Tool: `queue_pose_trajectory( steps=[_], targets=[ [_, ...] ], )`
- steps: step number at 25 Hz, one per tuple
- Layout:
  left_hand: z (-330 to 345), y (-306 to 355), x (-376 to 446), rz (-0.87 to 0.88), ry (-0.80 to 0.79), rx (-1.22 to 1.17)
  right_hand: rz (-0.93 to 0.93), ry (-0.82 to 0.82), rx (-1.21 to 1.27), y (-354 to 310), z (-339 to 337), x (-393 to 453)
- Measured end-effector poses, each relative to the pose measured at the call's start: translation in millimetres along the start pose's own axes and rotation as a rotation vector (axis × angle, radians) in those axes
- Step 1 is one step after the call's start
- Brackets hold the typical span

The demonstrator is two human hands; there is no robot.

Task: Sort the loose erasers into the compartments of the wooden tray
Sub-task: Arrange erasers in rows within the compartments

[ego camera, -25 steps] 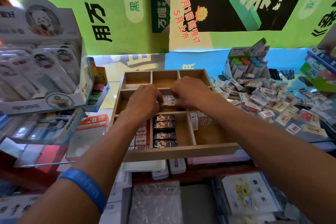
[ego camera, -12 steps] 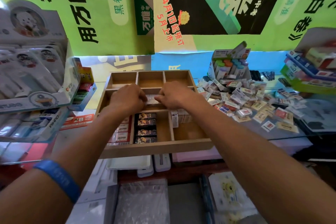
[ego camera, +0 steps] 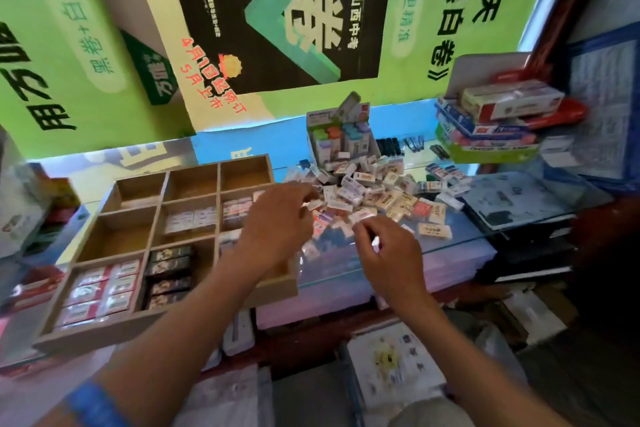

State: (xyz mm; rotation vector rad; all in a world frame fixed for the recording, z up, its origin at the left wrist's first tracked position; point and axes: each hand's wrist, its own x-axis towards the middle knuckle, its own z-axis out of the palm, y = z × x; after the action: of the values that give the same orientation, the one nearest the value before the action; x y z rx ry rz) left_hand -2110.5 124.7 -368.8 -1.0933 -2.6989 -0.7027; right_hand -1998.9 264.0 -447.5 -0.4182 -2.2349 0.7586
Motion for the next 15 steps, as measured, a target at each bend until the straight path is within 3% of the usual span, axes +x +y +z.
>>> queue_pose_trajectory(
  steps=[2,5,7,10,13,15],
  targets=[
    [20,20,22,0.045,-0.095,0.049,0.113,-0.027,0.087,19,-6,-10],
    [47,36,51,0.222,-0.264,0.348,0.204,-0.106,0.196,34,-5,-20],
    [52,34,62,0.274,-0.284,0.496,0.229,-0.124,0.212,34,-1,-20],
    [54,32,76,0.286,-0.277,0.502,0.221,-0.124,0.195,36,-2,-19],
    [59,34,80,0.217,-0.321,0.337,0.228,-0.129,0.175,36,-1,-19],
    [66,35,79,0.203,-0.299,0.387,0.227,-0.116,0.187,34,-1,-19]
  ],
)
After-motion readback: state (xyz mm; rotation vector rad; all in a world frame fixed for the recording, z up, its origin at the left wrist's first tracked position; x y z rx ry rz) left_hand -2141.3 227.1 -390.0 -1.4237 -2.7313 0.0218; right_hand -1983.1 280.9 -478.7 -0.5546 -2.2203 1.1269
